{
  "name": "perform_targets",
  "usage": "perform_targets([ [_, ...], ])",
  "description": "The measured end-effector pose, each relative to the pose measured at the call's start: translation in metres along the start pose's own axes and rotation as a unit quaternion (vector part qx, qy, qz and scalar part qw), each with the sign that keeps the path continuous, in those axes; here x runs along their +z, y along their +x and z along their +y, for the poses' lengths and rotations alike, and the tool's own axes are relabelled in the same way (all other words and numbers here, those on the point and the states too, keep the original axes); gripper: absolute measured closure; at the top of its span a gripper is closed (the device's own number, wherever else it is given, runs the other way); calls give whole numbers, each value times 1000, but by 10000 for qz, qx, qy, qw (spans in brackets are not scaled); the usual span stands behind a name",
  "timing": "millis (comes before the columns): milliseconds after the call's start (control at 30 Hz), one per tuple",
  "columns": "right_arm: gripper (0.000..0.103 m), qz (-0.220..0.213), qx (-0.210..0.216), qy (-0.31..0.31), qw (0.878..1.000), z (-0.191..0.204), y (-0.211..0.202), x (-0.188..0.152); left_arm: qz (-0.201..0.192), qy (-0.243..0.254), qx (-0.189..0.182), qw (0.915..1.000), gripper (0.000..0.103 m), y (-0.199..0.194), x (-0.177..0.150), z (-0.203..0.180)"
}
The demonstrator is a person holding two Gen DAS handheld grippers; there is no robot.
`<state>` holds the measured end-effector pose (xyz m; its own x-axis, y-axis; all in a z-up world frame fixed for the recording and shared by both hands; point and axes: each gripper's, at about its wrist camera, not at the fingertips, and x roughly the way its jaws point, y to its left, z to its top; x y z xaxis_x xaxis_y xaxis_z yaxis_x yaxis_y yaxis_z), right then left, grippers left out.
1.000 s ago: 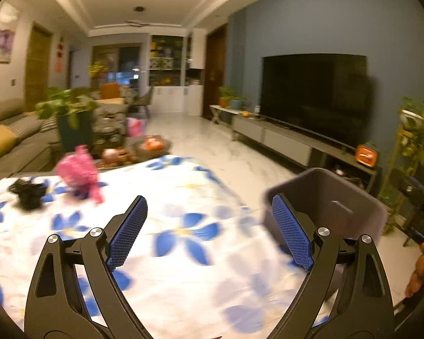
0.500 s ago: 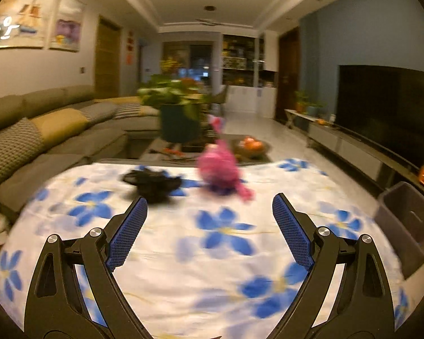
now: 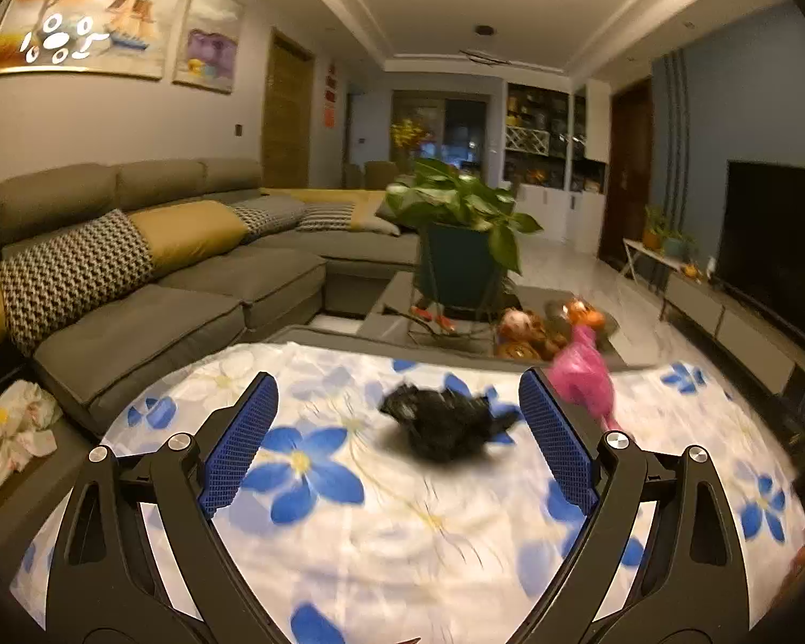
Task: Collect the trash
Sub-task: 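Move both open grippers back over the bed toward the remaining bags, then grasp the black plastic bag with the left gripper while the right grasps the pink bag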
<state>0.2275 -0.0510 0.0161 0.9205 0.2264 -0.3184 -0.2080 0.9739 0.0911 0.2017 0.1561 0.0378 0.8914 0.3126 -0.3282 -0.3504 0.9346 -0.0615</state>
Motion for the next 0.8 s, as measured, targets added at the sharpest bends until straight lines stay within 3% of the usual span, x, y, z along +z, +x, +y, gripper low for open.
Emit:
perform_targets([
  [333, 18, 199, -3, -242, 9995, 58, 104, 10, -92, -220, 141, 9996, 13, 63, 12, 15],
  [600, 19, 617, -116, 40, 9980, 65, 166, 11, 8, -77, 121, 9999, 13, 84, 6, 20],
  [733, 33, 1069, -270, 71, 9939, 60, 191, -7, -14, 76, 24, 10000, 13, 88, 2, 17],
  [800, 51, 1237, -319, 133, 9917, 58, 197, -12, 41, 67, -124, 9999, 13, 91, 0, 16],
])
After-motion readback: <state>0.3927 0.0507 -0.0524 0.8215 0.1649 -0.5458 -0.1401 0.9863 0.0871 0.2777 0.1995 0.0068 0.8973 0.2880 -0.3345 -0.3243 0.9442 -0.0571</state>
